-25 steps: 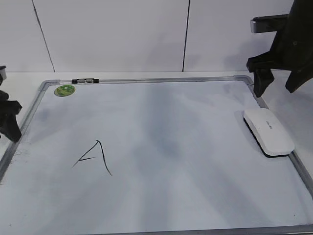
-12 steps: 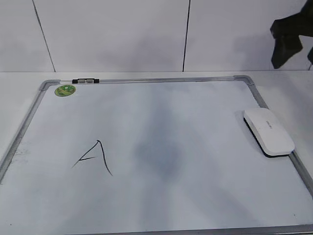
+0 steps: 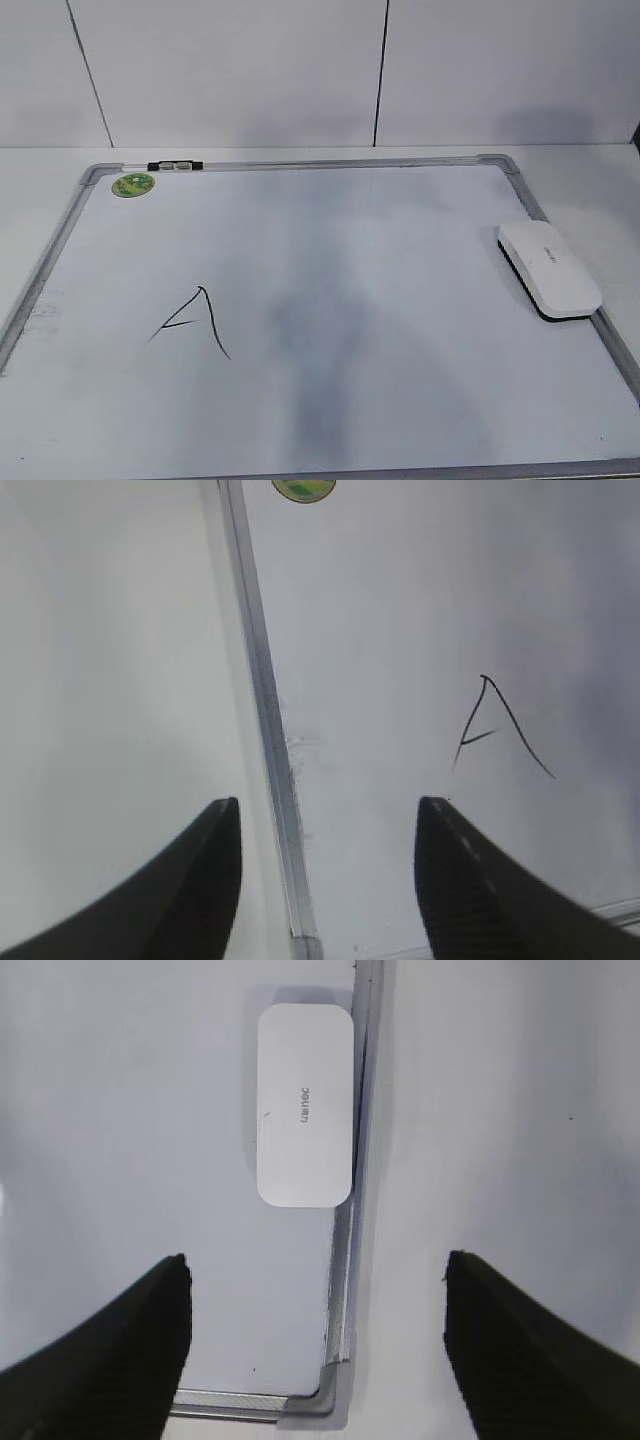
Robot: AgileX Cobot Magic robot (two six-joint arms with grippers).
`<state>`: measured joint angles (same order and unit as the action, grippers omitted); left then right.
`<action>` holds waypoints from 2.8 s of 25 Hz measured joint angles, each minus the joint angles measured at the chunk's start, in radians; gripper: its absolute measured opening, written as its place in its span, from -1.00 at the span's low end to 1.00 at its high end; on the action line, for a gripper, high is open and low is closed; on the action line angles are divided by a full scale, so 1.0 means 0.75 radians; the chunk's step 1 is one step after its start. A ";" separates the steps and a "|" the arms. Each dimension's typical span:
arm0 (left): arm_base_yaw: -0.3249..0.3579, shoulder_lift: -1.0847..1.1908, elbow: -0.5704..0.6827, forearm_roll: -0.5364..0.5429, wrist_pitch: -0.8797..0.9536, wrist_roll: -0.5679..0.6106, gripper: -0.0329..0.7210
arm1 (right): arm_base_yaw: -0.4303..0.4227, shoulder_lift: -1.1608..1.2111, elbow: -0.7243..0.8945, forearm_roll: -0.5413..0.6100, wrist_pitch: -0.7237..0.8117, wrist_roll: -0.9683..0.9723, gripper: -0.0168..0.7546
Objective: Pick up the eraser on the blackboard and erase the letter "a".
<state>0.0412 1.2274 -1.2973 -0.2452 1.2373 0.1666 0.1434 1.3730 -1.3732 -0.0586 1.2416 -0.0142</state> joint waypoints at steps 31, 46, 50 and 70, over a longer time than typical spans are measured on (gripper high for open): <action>-0.050 -1.159 0.931 0.051 0.032 -0.014 0.20 | 0.000 -1.326 0.958 -0.013 -0.001 -0.012 0.58; -0.050 -1.189 1.051 0.109 -0.168 -0.014 0.20 | 0.000 -1.359 1.165 -0.044 -0.143 -0.012 0.58; -0.050 -1.189 1.051 0.109 -0.178 -0.014 0.20 | 0.000 -1.359 1.165 -0.046 -0.143 -0.012 0.58; -0.050 -1.228 1.051 0.110 -0.178 -0.014 0.18 | -0.027 -1.359 1.167 -0.047 -0.143 -0.012 0.58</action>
<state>0.0039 0.3064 -0.5091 -0.1627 1.1041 0.1557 0.1229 0.3535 -0.4982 -0.0936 1.1343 -0.0230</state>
